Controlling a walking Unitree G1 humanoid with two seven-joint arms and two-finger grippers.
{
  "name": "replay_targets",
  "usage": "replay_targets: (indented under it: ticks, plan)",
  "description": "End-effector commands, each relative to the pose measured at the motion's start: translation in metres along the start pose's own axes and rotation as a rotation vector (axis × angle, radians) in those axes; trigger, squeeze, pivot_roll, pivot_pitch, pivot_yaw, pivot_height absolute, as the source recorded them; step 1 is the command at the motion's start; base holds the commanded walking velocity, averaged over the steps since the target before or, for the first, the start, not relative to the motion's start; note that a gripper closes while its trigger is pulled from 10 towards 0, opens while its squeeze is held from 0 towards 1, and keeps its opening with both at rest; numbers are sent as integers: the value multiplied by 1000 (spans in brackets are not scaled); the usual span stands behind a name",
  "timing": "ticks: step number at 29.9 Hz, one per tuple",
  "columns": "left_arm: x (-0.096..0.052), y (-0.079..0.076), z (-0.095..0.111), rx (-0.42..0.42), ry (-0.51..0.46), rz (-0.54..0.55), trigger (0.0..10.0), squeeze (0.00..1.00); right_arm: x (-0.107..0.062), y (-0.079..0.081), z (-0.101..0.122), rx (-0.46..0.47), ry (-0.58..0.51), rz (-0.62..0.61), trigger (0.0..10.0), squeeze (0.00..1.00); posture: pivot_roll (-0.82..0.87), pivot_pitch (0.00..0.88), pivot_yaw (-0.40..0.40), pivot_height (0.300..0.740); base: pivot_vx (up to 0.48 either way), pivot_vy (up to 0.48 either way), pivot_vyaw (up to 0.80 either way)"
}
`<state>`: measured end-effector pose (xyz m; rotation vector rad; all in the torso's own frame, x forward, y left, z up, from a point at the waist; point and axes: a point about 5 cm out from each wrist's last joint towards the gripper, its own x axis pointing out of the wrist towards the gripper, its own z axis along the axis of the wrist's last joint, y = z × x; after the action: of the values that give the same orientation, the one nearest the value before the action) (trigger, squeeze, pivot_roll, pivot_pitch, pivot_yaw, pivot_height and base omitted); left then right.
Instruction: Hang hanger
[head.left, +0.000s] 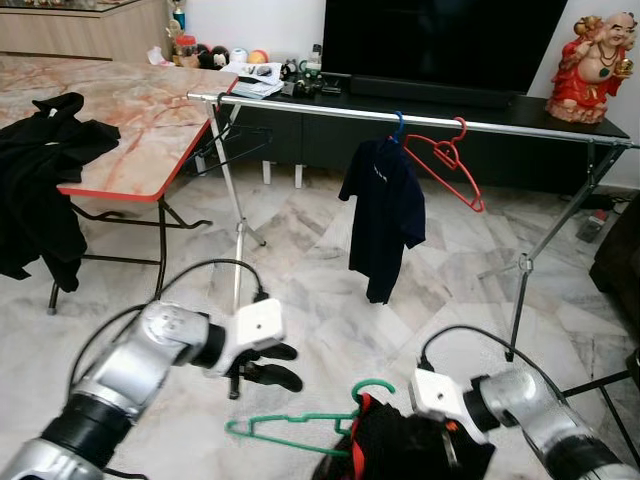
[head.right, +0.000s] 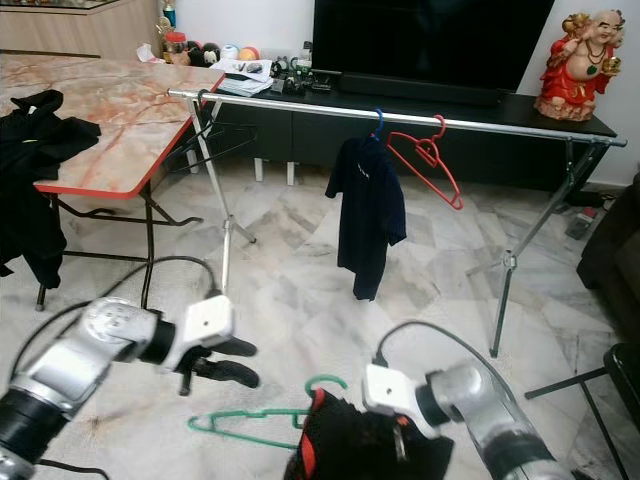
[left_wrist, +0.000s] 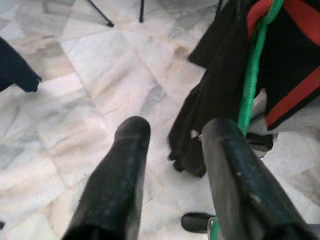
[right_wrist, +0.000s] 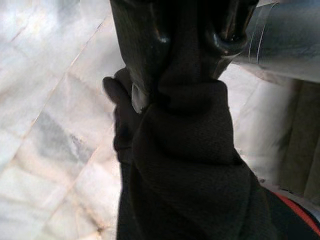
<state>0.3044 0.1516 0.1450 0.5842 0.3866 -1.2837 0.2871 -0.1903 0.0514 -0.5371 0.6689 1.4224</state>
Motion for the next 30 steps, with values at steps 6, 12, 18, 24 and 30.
replay_targets:
  ticks: [6,12,18,24,30]
  plan:
    - [-18,15,-19,-112,-54,349,10000,1000,-19,-22,-2,68,-37,-322,0,0,28,45,-73,740,0,0,0]
    - [-6,-1,-56,-228,4,474,10000,1000,-32,-45,23,133,-174,-536,0,0,24,52,-71,740,0,0,0]
    - [19,-17,-73,-283,35,451,10000,0,-34,-56,58,64,-242,-573,0,0,10,51,-71,740,0,0,0]
    - [37,-12,-69,-258,23,499,10000,0,-27,-56,94,-8,-313,-556,0,0,15,50,-72,740,0,0,0]
    - [48,0,-67,-280,17,637,10000,0,-18,-54,121,-41,-351,-552,0,0,1,52,-70,740,0,0,0]
